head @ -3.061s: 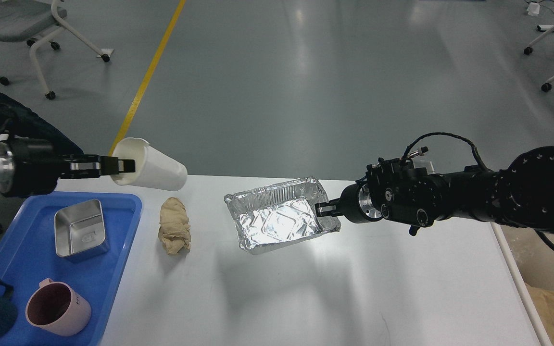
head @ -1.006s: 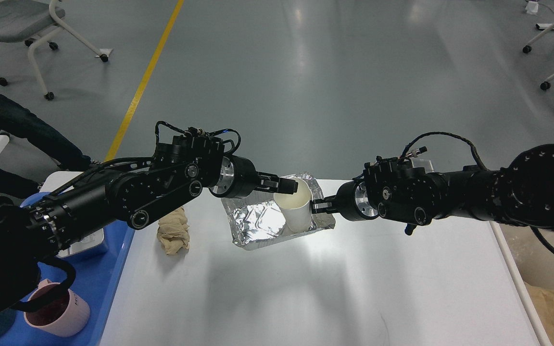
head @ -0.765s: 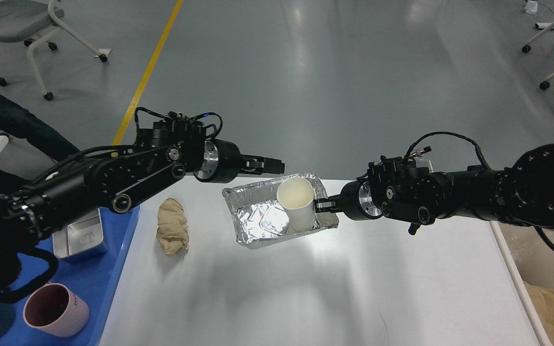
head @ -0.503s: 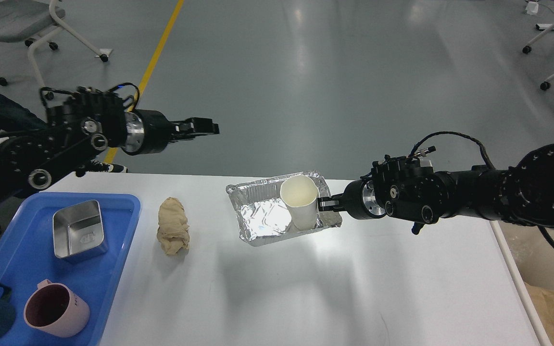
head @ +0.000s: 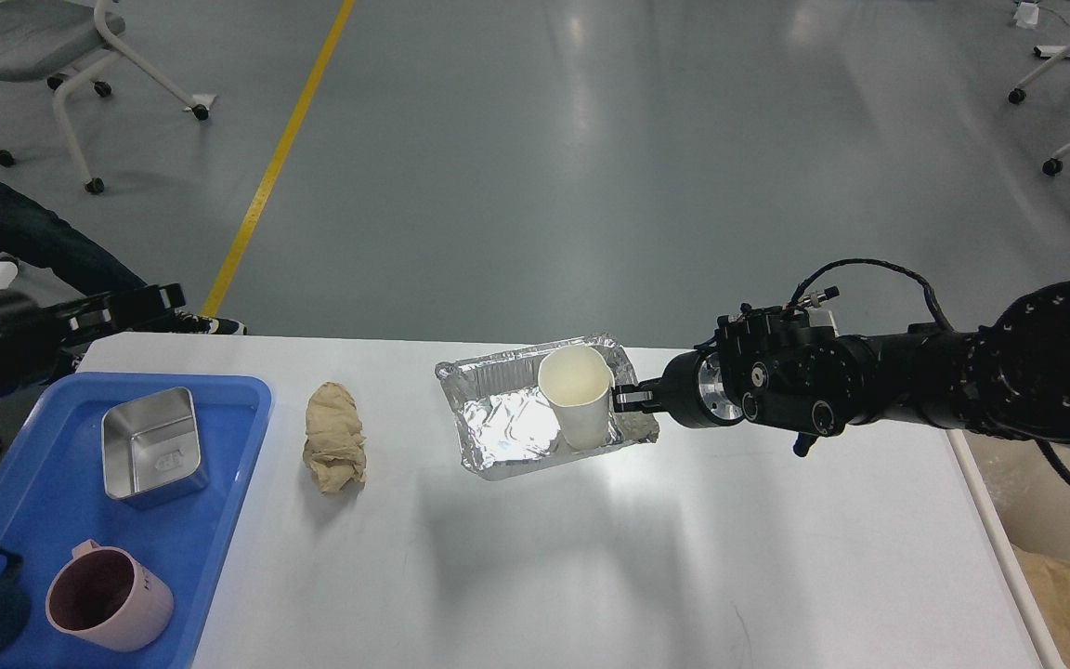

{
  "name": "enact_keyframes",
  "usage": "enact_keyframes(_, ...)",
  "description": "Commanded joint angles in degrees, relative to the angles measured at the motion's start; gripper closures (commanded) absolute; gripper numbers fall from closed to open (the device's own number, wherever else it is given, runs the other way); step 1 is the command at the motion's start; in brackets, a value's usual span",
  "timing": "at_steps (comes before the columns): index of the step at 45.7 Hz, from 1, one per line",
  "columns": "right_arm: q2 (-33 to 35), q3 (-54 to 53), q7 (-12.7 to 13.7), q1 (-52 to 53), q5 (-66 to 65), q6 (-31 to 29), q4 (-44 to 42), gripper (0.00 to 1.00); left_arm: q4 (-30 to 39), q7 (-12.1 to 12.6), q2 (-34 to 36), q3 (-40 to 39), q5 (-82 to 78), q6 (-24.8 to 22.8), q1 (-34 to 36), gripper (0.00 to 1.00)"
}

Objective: Tidy desktop
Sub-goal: 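Release the cup into the foil tray and withdraw the left gripper, then reach the left gripper to the crumpled bread and grasp it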

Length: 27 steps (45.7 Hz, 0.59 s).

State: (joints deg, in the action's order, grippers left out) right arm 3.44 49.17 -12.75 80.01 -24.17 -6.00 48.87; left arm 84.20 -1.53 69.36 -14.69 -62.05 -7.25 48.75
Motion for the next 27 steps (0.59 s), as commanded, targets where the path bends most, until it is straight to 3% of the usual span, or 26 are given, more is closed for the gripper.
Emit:
enact_keyframes(1,0.2,0.0,0.0,-0.1,0.0,0.0,0.2,1.0,1.8,-0.8,5.0,-0.1,1.4,7.6,-5.6,0.27)
enact_keyframes(7,0.0,0.0,0.0,-0.1,0.0,0.0,0.2,1.0,1.8,-0.8,6.4,0.0,8.9,11.2,-8.1,0.27)
enact_keyframes(20,1.5,0.0,0.0,-0.2,0.0,0.0,0.5,1.0,3.3,-1.1,11.7,0.5,11.3,11.5,-9.6,0.27)
enact_keyframes(27,1.6,0.0,0.0,-0.1,0.0,0.0,0.8,1.0,3.3,-3.6,14.3,1.3,11.3,11.5,-10.6,0.27)
